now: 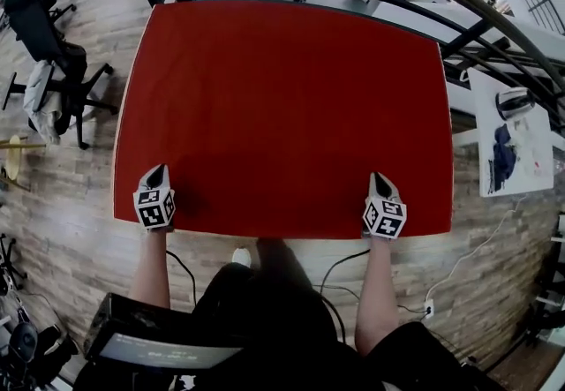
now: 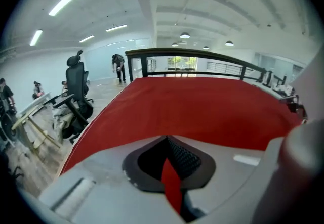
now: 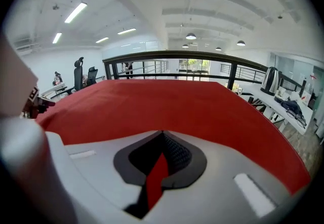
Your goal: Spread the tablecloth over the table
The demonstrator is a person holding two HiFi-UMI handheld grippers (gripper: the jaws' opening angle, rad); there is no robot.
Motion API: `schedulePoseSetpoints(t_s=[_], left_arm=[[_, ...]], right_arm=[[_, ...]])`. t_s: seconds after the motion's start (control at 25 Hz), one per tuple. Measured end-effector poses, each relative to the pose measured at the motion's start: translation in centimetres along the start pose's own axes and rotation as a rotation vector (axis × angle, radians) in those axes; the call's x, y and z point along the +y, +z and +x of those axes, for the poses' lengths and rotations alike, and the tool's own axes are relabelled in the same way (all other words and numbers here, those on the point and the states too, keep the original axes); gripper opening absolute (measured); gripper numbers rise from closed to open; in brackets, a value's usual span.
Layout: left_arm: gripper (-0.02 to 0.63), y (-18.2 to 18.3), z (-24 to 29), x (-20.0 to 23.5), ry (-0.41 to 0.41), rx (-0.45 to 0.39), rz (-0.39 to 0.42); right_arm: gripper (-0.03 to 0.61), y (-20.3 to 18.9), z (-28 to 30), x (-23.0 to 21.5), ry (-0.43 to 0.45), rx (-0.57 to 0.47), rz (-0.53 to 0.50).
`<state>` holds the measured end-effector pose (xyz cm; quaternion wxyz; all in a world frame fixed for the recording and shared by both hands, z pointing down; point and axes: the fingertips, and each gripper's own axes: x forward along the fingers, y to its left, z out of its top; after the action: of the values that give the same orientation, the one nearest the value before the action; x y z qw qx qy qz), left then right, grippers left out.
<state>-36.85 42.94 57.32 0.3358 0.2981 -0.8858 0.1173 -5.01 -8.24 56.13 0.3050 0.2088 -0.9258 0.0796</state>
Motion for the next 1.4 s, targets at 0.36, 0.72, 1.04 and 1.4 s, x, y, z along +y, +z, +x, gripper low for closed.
schedulePoseSetpoints(t_s=[0.36, 0.72, 1.04, 1.4], left_arm=[[0.002, 4.7, -14.7, -10.3, -0.341, -0.302, -0.023], [0.003, 2.2, -23.5, -14.8, -0.45, -0.36, 0.059], [0.003, 3.4, -27.1, -18.3, -0.439, -0.427, 0.071], [0.003, 2.4, -28.3, -20.8, -0.312, -0.428, 0.038]], right_arm=[[0.009, 0.1, -15.7, 11.7, 0.116, -0.145, 0.018], [0.009, -0.6, -26.5, 17.1, 0.174, -0.215, 0.023], [0.009, 1.1, -29.6, 17.0, 0.236, -0.278, -0.023], [0.009, 0.4, -30.6, 12.2, 0.28, -0.278, -0.024]])
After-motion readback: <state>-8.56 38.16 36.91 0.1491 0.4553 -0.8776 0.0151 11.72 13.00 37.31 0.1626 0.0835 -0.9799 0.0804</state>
